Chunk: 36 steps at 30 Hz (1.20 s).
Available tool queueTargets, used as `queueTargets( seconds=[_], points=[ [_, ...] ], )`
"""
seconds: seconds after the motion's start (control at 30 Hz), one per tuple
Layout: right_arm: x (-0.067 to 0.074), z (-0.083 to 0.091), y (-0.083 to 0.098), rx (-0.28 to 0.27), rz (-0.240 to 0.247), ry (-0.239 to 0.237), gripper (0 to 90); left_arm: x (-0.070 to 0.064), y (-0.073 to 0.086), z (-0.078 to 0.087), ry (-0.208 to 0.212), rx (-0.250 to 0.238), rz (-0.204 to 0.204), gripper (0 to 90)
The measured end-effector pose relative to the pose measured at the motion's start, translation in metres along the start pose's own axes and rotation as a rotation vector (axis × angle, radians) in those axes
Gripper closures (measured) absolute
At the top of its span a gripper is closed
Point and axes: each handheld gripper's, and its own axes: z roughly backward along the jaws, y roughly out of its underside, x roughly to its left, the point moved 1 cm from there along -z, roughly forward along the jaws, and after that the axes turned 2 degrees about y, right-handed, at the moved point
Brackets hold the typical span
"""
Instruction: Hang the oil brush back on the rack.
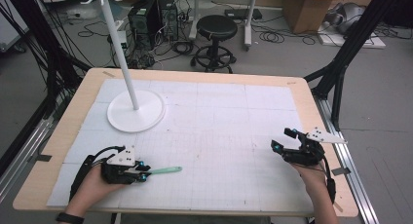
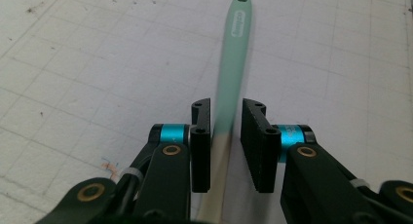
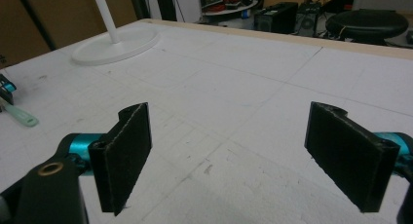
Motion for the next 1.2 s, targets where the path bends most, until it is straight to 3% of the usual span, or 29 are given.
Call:
queueTargets(
  seconds=[0.27,0.7,1.1,1.2],
  points=[
    [-0.0002,0.0007,-0.0003,-0.003,-0.005,-0.002,16.4,0.0012,-0.0005,-0.0005,-0.005,0.005,0.021,79.3],
    [0.0006,0.0003,-0.0004,-0.002,0.0,-0.008,16.4,-0.0048,-0.002,-0.0007,-0.042,0.019,-0.04,81.2],
    [-0.0004,0.0009,-0.0003,-0.004,-0.006,-0.009,16.4,-0.0035,-0.0024,0.0001,-0.03,0.01,-0.024,81.8],
    [-0.0008,0.0012,-0.0002,-0.005,-0.007,-0.008,16.4,-0.0033,-0.0032,0.0015,-0.04,-0.01,-0.029,81.8]
  ],
)
